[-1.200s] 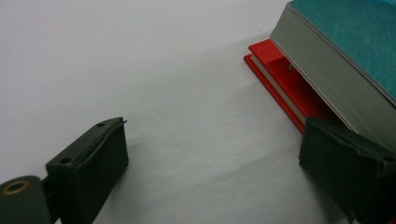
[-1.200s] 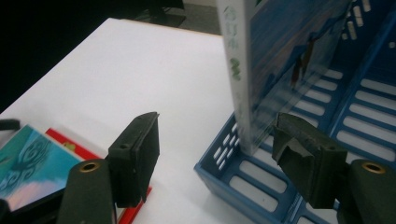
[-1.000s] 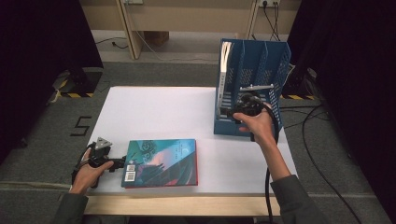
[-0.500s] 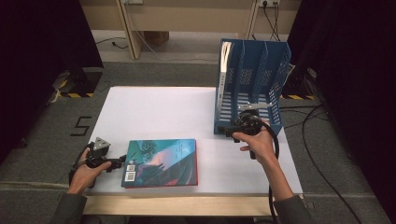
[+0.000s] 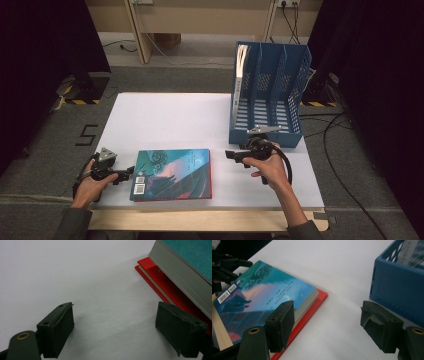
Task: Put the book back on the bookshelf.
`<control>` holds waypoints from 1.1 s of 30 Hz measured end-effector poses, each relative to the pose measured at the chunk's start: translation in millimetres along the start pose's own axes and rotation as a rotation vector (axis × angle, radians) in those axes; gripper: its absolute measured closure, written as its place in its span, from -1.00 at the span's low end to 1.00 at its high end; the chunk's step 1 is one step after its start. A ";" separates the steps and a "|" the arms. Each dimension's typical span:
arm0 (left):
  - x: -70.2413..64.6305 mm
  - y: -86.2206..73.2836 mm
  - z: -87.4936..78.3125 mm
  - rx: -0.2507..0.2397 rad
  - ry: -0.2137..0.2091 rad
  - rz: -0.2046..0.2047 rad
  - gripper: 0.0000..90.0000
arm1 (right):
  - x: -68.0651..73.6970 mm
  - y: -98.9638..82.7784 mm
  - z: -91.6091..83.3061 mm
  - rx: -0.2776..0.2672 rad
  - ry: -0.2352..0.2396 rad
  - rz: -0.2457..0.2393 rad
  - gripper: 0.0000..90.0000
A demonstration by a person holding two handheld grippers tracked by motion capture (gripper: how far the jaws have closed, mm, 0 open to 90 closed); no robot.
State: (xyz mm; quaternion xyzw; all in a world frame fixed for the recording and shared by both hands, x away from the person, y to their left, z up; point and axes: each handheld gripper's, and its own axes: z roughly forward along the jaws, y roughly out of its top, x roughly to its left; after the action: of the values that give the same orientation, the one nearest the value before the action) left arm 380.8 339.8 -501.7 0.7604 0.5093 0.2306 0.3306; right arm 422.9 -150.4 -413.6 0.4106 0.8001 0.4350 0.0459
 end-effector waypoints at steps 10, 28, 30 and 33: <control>-0.4 0.5 -0.1 0.004 0.001 0.007 -0.68 | -2.4 -14.3 11.5 0.047 0.006 0.017 -0.37; -1.1 5.0 -6.3 -0.012 -0.017 0.005 -0.67 | 0.5 -27.0 28.1 0.101 0.022 0.037 -0.40; -0.9 5.4 -7.5 -0.013 -0.035 -0.005 -0.67 | 1.8 -28.2 30.5 0.107 0.031 0.035 -0.40; -1.3 5.7 -8.4 -0.011 -0.043 -0.007 -0.67 | 2.5 -28.8 31.8 0.110 0.034 0.032 -0.40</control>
State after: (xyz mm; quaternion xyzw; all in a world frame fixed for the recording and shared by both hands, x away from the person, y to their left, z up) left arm 378.1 339.4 -491.8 0.7616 0.5032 0.2160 0.3465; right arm 417.2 -136.0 -453.7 0.4179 0.8166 0.3981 0.0027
